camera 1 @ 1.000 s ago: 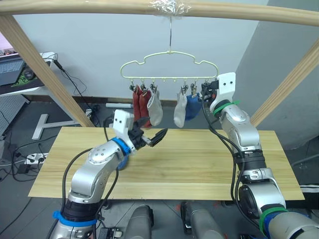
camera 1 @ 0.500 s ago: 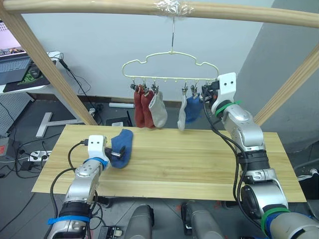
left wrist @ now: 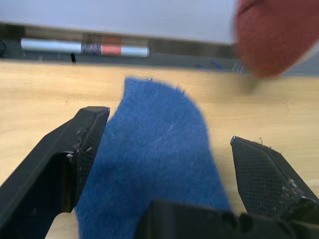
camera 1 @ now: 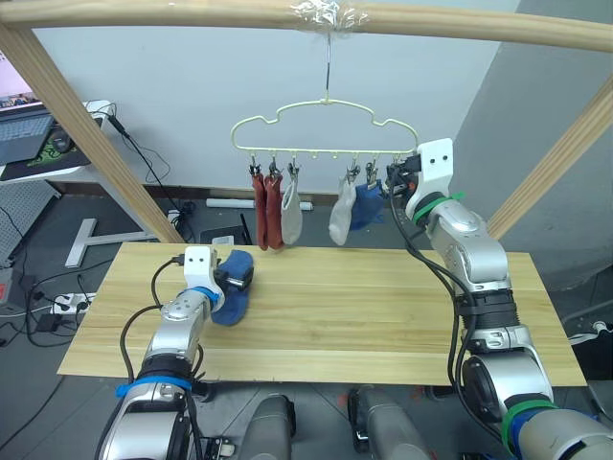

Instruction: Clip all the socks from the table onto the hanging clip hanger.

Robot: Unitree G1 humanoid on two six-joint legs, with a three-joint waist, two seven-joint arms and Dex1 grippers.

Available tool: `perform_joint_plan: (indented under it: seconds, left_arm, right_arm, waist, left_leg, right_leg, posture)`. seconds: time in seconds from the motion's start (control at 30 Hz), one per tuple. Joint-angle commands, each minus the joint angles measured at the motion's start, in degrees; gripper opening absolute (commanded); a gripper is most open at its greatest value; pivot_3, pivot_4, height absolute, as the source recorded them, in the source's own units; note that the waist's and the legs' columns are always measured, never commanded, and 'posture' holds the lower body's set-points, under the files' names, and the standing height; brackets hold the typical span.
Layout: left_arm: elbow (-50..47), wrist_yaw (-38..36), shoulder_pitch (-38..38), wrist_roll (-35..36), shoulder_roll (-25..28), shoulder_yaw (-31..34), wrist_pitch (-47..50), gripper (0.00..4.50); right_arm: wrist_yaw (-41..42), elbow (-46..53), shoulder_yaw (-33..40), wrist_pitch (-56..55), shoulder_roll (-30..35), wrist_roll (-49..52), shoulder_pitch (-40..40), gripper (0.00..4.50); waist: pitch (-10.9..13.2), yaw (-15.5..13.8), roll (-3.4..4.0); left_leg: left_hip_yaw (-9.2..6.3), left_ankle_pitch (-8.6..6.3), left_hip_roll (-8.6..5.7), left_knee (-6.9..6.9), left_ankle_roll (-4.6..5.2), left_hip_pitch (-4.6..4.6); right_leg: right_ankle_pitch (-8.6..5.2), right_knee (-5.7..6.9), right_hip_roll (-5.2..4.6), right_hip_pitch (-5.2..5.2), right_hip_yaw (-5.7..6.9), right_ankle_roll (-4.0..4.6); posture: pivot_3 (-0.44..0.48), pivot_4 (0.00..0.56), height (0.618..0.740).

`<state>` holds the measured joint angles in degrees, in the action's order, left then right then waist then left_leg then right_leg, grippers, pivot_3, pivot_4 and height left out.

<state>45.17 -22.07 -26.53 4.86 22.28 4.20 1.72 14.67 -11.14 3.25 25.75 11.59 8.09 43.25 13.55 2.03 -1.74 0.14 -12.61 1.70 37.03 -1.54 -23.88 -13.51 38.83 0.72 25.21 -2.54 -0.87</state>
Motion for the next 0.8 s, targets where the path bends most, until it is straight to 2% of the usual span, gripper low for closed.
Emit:
perform_joint_plan:
  seconds: [0.03,0.07,0.2,0.43,0.6,0.63,0.8]
  left_arm:
    - [2.87,-0.88,-0.05,-1.18,0.03,-0.55,0.07,4.50]
    - [3.10,-1.08,0.02,-1.13,-0.03,-0.50,0.22,4.50]
    - [2.77,-2.27,0.58,0.74,-0.84,1.05,1.63,3.68]
    - [-3.76,-3.94,4.02,2.13,-1.91,1.35,3.31,1.49]
    - [-10.29,-5.25,6.68,3.96,-4.25,1.28,6.11,0.02]
    - [-11.90,-5.68,7.30,4.13,-4.71,1.01,6.55,0.02]
    - [-33.17,-7.13,11.60,9.70,-12.53,-3.29,13.73,0.02]
  right_arm:
    - [0.16,3.43,0.34,0.73,0.75,0.38,-0.18,0.02]
    - [0.14,3.70,0.33,0.91,0.79,0.38,-0.28,0.02]
    - [-1.06,4.19,2.21,2.76,-0.09,2.00,-0.07,0.00]
    - [-0.55,4.19,2.38,3.54,0.27,2.81,0.60,0.00]
    - [-1.78,3.90,6.67,8.27,-1.56,8.17,2.02,0.00]
    - [-1.76,3.94,6.97,8.93,-1.27,8.58,2.19,0.00]
    - [-1.15,3.55,11.26,20.72,2.04,14.62,5.70,0.00]
  waist:
    - [0.00,0.01,0.00]
    - [0.00,0.00,0.00]
    - [0.00,0.02,0.00]
    - [0.00,0.03,0.00]
    - [0.00,-0.01,0.00]
    - [0.00,-0.01,0.00]
    - [0.01,-0.36,-0.02]
  left_leg:
    - [0.00,0.00,0.00,0.00,0.00,0.00]
    - [-0.03,0.00,0.00,0.00,0.00,-0.01]
    - [-0.02,0.00,0.00,0.00,0.00,0.02]
    - [-0.01,0.00,0.00,0.00,0.00,0.03]
    - [-0.03,0.00,0.00,0.01,0.00,0.02]
    - [-0.02,0.00,0.00,0.01,0.00,0.02]
    - [0.01,0.00,-0.04,0.03,0.00,-0.12]
  right_leg:
    - [0.00,0.00,0.00,0.00,0.00,0.00]
    - [0.00,0.00,0.00,-0.01,0.03,0.00]
    - [0.00,0.02,0.00,-0.01,0.01,0.00]
    - [0.00,0.02,-0.01,-0.02,0.00,0.00]
    - [0.00,0.01,-0.02,-0.03,0.01,0.00]
    - [0.00,0.01,-0.02,-0.04,0.00,0.00]
    - [0.00,-0.11,-0.12,-0.03,0.02,0.00]
  posture:
    - [-0.026,0.239,0.740]
    - [-0.030,0.238,0.740]
    - [-0.032,0.238,0.740]
    - [-0.023,0.231,0.740]
    - [-0.023,0.231,0.740]
    - [-0.021,0.232,0.740]
    - [-0.024,0.235,0.740]
